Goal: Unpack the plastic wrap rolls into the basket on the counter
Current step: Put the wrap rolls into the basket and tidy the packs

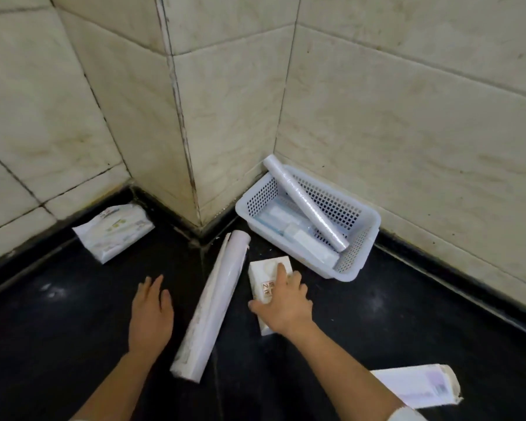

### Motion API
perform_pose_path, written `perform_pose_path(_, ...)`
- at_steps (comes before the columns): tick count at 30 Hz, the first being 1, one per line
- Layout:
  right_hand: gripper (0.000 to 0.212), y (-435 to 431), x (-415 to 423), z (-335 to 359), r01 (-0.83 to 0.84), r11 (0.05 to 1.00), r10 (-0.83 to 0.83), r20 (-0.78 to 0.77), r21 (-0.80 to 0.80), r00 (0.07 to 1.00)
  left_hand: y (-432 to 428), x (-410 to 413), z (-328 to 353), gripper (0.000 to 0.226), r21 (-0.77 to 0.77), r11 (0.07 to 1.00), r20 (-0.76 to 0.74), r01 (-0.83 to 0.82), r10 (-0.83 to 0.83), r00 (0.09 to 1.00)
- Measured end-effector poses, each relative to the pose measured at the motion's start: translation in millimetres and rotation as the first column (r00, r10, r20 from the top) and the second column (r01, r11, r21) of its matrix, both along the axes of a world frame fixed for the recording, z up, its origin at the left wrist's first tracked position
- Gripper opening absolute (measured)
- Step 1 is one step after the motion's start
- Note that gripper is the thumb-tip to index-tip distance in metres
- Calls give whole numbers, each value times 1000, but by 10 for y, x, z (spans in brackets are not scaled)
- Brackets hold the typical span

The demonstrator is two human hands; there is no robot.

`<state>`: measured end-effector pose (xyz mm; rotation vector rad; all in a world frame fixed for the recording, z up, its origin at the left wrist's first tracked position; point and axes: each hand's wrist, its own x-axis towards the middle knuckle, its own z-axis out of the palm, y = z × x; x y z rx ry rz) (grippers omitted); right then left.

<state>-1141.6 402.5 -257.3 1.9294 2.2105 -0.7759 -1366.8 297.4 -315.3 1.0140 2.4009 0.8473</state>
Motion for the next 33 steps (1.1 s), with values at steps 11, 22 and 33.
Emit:
perform_pose_path(11, 103, -93, -460, 554, 20, 992, 36, -418, 128, 908, -673, -513, -319, 64, -236, 967, -230, 92, -148, 962)
perform_pose_path(22, 96, 375, -2410, 106, -837, 533, 833, 98, 123, 545, -755, -532, -426, 61, -232, 969, -273, 83, -147, 951)
perform_pose_path(33, 89, 372, -2461, 14, -810, 545, 826, 28, 216, 563, -760, -530, -398, 62, -197, 977, -246, 80, -128, 961)
